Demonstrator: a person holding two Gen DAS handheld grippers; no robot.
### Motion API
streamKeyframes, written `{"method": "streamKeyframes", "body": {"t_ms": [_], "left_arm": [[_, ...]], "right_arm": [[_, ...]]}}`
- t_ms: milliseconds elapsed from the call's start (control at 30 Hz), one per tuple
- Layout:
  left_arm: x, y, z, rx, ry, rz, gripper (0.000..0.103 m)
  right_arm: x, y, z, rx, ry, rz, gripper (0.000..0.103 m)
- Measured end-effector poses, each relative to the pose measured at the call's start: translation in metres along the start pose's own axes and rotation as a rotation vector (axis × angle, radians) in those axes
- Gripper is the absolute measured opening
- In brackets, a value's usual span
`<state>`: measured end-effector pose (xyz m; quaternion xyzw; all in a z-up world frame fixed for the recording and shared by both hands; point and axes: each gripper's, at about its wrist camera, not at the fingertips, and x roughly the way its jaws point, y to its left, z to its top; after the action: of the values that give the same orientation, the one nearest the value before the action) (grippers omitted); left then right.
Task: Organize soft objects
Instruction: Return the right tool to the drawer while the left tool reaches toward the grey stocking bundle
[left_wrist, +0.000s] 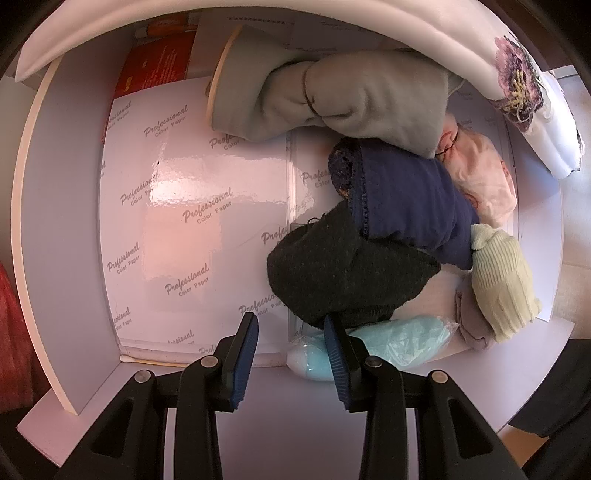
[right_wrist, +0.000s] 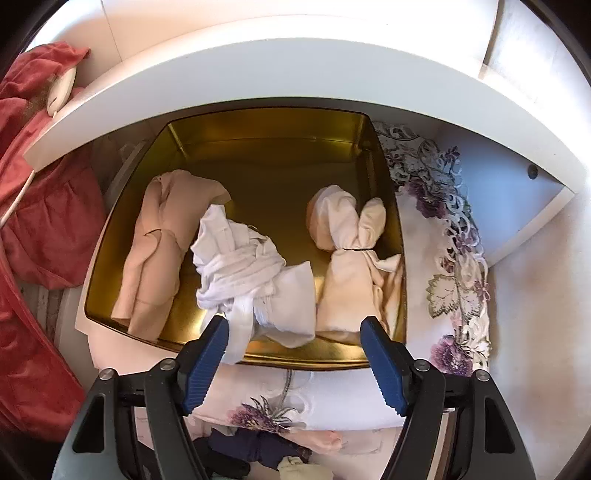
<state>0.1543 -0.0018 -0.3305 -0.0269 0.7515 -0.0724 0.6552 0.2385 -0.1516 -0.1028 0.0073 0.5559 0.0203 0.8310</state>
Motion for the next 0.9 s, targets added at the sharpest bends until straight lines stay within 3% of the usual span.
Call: {"method": "streamKeyframes", "body": {"t_ms": [233, 533, 733, 900], "left_arm": [[0.0, 0.001, 0.0, -0.01, 0.002, -0.005, 0.037], [0.0, 0.004, -0.002, -0.022, 0.005, -0.014, 0.037], [0.002, 0.016, -0.004, -0.083, 0.019, -0.057, 0.038], [-0.005, 0.036, -0.005, -0.197, 0.0, -0.142, 0.038]], "right_arm": [[-0.02, -0.005, -0.011, 0.014, -0.029, 0.025, 0.077], [-0.036, -0.024, -0.063, 0.024, -0.003, 0.056, 0.077], [-0.014, -0.036, -0.111, 0.056, 0.107, 0.054, 0.077], [0.027, -0.035, -0.138, 0.059, 0.239, -0.017, 0.077]]}}
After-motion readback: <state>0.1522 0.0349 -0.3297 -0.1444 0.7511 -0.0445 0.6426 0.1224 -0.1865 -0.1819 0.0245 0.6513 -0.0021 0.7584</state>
